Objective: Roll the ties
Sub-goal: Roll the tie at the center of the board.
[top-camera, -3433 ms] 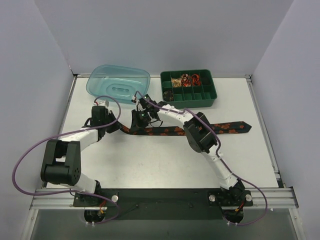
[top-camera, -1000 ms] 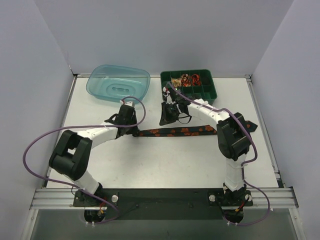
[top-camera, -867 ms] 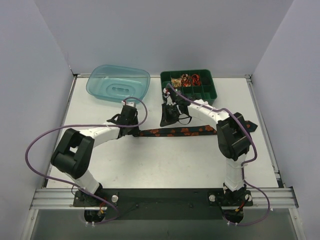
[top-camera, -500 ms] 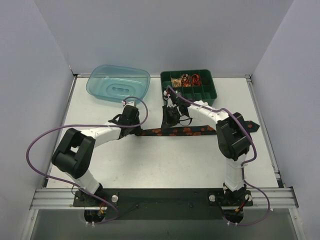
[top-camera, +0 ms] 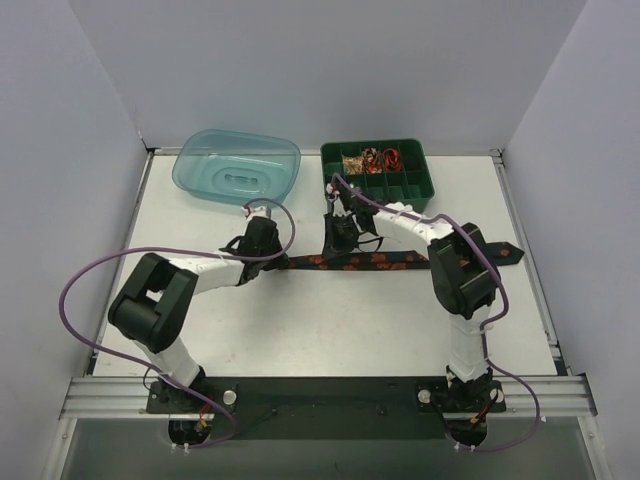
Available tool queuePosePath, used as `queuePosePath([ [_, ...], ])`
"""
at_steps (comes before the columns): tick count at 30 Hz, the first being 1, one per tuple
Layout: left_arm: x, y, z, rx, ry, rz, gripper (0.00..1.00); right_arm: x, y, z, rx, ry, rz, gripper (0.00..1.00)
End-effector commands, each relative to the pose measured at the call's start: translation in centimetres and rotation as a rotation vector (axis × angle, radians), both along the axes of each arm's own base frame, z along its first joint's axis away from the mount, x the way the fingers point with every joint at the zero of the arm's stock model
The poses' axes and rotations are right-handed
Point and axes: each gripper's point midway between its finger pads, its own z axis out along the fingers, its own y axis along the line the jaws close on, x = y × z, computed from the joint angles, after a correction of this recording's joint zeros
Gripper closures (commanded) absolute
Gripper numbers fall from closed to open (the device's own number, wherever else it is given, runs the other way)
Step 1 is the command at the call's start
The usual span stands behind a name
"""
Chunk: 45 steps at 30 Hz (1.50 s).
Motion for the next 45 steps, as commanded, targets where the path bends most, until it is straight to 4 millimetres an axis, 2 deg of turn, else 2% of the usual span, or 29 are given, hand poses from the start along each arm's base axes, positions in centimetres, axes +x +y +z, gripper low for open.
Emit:
queuePosePath([
  [1, 0.0, -0.9, 0.0, -0.063, -0.030, 0.005, 0.63, -0.8, -0.1, -1.9, -0.035, 0.038, 0.003, 1.00],
  [5, -0.3, -0.8, 0.0, -0.067, -0.042, 0.015, 0.51, -0.8, -0.1, -2.3, -0.042, 0.045, 0.005, 1.00],
  [10, -0.6, -1.1, -0.8, -0.077, -0.035, 0.011, 0.49, -0.7, -0.3, -2.5, -0.050, 0.044, 0.001, 1.00],
  [16, -0.8, -1.3, -0.7, -0.051, -0.060, 0.018, 0.55, -0.8, -0.4, -2.7, -0.055, 0.047, -0.001, 1.00],
  [21, -1.2, -1.2, -1.5, 0.000, -0.052, 0.035, 0.59, -0.9, -0.4, -2.8, -0.058, 0.050, 0.001, 1.00],
  [25, -1.5, -1.0, -2.3, 0.025, -0.039, 0.048, 0.68, -0.8, -0.4, -2.9, -0.057, 0.051, -0.001, 1.00],
  [38, -1.9, -0.2, -4.6, 0.196, 0.017, 0.089, 0.70, -0.9, -0.6, -3.3, -0.064, 0.060, -0.002, 1.00],
  [42, -2.0, -0.5, -4.9, 0.244, 0.023, 0.082, 0.70, -0.8, -0.7, -3.1, -0.067, 0.059, -0.005, 1.00],
  [45, -1.8, -0.9, -4.0, 0.248, -0.001, 0.077, 0.70, -0.8, -0.8, -3.0, -0.067, 0.058, -0.005, 1.00],
])
